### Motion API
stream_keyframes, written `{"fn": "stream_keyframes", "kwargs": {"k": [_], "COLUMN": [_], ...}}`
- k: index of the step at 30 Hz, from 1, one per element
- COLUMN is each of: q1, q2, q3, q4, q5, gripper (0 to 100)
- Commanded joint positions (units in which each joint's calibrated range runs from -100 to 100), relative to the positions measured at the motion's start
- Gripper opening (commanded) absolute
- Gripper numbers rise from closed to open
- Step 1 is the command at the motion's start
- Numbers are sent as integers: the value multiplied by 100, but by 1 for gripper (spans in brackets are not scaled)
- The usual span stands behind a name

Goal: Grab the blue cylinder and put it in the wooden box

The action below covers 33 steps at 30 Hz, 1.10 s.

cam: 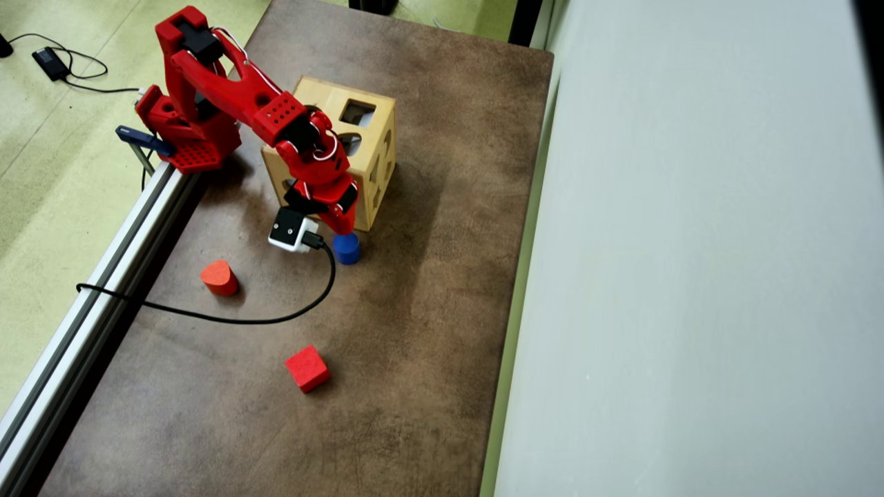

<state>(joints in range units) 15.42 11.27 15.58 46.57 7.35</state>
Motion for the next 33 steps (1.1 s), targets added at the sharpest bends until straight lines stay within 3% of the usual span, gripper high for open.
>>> {"fn": "stream_keyframes", "kwargs": {"k": [1,10,22,33], "q1": [-122,-160,-108,-85], "q2": [-44,227,244,627], "q3": [-278,-234,-278,-779], "q4": [-109,3,992,1161], "q5": [29,29,-20,-381], "gripper": [3,6,38,40]}}
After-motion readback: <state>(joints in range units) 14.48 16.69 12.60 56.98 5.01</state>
